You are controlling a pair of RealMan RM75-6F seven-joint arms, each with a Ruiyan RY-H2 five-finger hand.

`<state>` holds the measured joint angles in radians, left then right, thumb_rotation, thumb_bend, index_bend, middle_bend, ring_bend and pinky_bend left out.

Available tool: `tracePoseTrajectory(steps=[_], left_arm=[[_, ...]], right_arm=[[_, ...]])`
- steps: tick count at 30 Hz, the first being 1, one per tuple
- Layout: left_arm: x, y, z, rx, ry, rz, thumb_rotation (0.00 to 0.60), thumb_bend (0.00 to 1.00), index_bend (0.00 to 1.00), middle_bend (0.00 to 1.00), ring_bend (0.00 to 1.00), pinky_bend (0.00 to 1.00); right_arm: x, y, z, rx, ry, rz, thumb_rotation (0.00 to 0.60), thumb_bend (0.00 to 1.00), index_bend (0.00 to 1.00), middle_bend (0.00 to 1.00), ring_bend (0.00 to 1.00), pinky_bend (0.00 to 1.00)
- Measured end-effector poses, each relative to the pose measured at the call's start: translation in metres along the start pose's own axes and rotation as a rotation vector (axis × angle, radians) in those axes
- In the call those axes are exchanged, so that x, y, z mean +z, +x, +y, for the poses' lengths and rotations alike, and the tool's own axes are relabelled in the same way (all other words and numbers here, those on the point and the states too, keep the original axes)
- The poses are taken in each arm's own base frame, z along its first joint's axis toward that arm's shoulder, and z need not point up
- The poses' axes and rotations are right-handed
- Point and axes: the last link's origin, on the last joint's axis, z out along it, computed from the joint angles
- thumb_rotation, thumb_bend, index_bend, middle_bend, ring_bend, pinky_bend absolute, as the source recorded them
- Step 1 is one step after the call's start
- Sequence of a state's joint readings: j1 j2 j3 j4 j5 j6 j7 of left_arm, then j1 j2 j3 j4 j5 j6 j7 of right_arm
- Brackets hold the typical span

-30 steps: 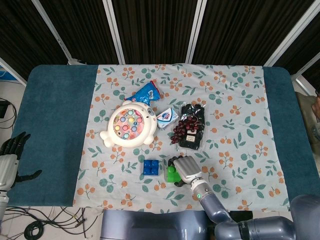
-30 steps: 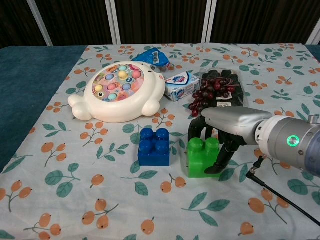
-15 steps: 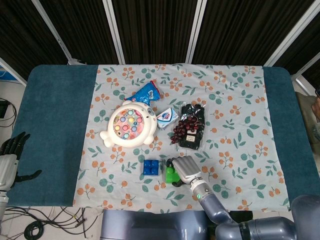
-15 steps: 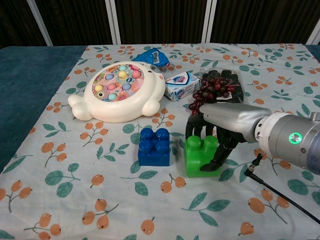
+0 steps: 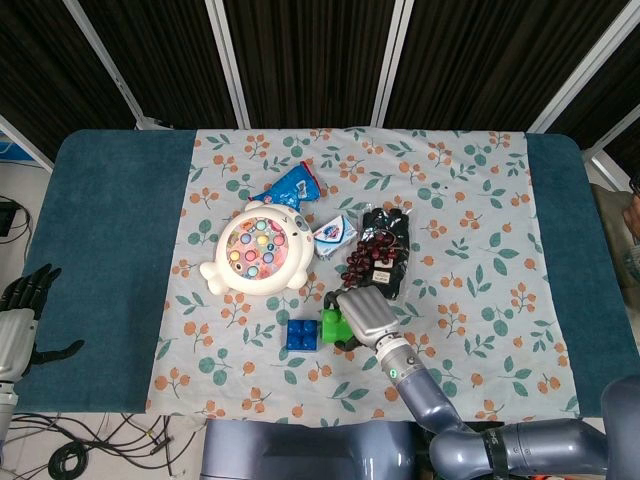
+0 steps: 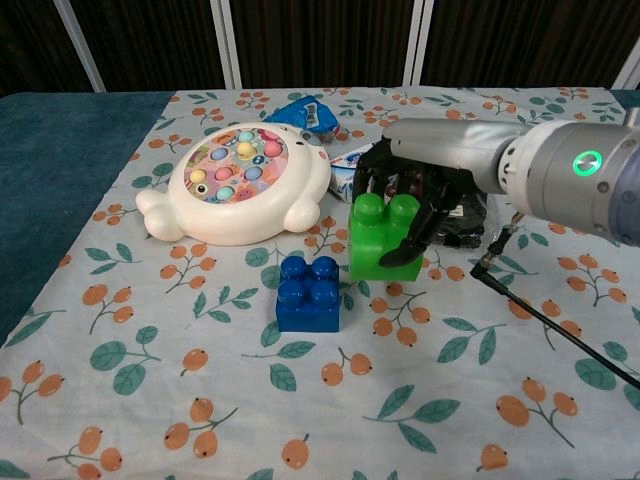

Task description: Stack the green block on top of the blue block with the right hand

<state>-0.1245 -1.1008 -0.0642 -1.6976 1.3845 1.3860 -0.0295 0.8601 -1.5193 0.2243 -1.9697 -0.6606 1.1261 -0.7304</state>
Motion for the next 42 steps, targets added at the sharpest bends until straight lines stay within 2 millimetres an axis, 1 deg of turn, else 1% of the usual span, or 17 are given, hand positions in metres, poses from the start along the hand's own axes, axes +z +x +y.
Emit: tracePoseTrajectory(steps=[5,10,17,25,33,42], left_arm=[[0.0,0.0,0.0,-0.002,0.0,-0.002,0.6,0.0,0.0,0.0,0.0,0.0],[-0.001,0.001,-0.001,-0.007,0.005,-0.004,0.6,0.0,0.0,0.0,0.0,0.0],[0.0,0.001,-0.001,-0.015,0.008,-0.011,0.6,0.0,0.0,0.0,0.0,0.0],[0.0,0.002,-0.002,-0.029,0.011,-0.015,0.6,0.0,0.0,0.0,0.0,0.0],[0.001,0.001,-0.001,-0.031,0.011,-0.017,0.6,0.0,0.0,0.0,0.0,0.0],[0.001,0.001,-0.001,-0.033,0.013,-0.017,0.6,0.0,0.0,0.0,0.0,0.0]], right_arm=[[0.007,0.009,-0.015,-0.004,-0.009,0.001,0.6,0.49,0.52,0.46,0.44,0.5],[0.014,0.006,-0.032,-0.014,-0.003,-0.011,0.6,0.49,0.52,0.46,0.44,0.5],[0.022,0.002,-0.045,-0.04,-0.006,-0.025,0.6,0.49,0.52,0.46,0.44,0.5],[0.035,-0.003,-0.049,-0.058,-0.024,-0.044,0.6,0.49,0.52,0.46,0.44,0.5],[0.04,-0.009,-0.051,-0.058,-0.029,-0.061,0.6,0.49,0.52,0.46,0.44,0.5],[0.045,-0.012,-0.06,-0.055,-0.011,-0.062,0.6,0.49,0.52,0.46,0.44,0.5]])
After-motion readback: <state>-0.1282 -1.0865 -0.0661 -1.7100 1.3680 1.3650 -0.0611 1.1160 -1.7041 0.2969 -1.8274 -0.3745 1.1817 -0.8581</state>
